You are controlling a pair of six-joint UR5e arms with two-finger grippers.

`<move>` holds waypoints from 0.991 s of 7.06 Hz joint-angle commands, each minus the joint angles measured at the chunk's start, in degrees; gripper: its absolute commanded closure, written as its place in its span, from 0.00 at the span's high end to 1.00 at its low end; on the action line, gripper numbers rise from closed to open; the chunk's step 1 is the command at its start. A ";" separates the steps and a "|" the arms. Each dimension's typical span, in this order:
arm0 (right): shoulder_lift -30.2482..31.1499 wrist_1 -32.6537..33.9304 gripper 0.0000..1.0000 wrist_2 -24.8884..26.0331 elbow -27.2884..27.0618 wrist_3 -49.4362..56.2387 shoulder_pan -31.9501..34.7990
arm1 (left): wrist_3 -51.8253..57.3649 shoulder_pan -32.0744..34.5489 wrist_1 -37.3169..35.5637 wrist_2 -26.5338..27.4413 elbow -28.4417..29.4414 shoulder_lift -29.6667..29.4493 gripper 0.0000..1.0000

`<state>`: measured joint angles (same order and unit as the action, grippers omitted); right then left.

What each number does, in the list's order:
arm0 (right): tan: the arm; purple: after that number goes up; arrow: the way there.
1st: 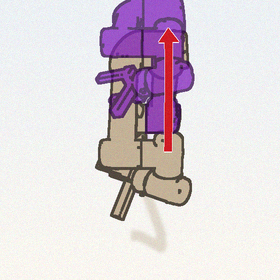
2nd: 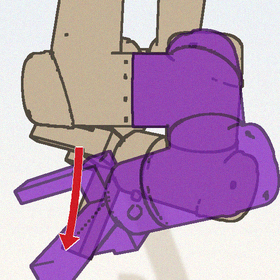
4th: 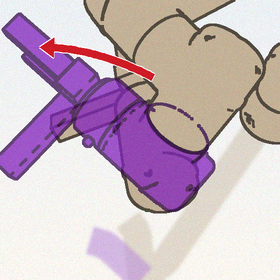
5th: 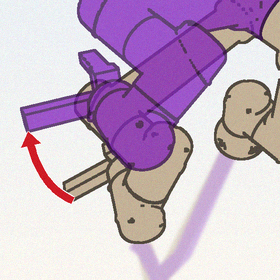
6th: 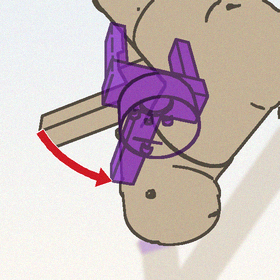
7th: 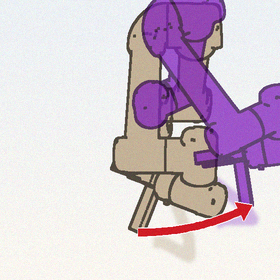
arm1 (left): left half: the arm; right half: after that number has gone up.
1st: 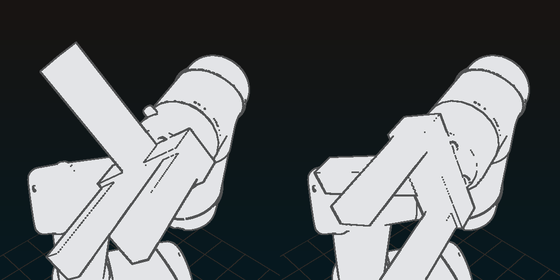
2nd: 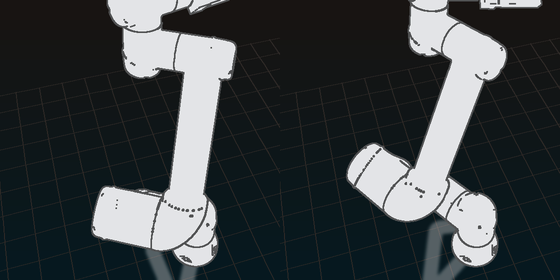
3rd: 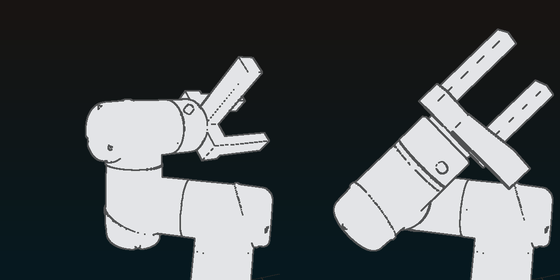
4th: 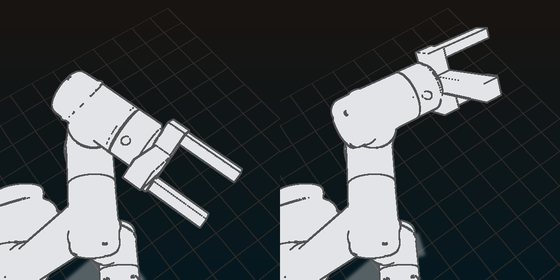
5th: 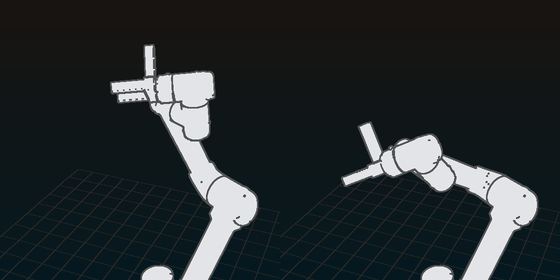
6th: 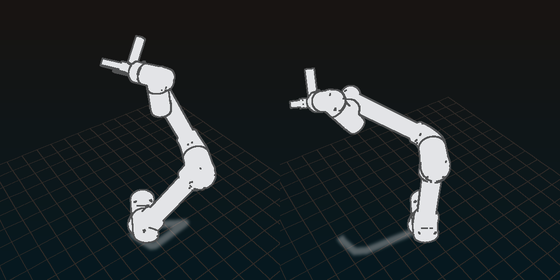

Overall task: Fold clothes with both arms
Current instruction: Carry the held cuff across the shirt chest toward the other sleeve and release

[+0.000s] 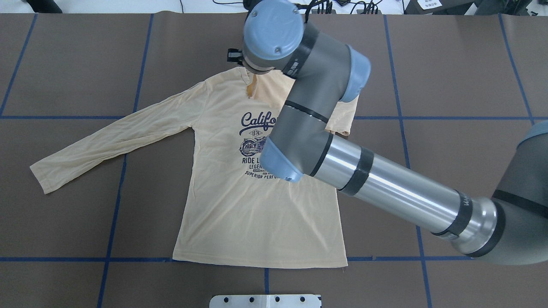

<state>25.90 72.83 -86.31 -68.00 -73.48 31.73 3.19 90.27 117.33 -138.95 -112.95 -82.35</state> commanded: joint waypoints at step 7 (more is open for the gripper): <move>-9.45 -0.16 1.00 4.05 11.93 -4.74 -3.34 | -0.03 -0.09 0.00 0.00 0.19 0.00 1.00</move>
<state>17.90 71.31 -82.14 -56.19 -77.52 27.86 3.19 90.21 117.33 -138.95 -112.82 -82.35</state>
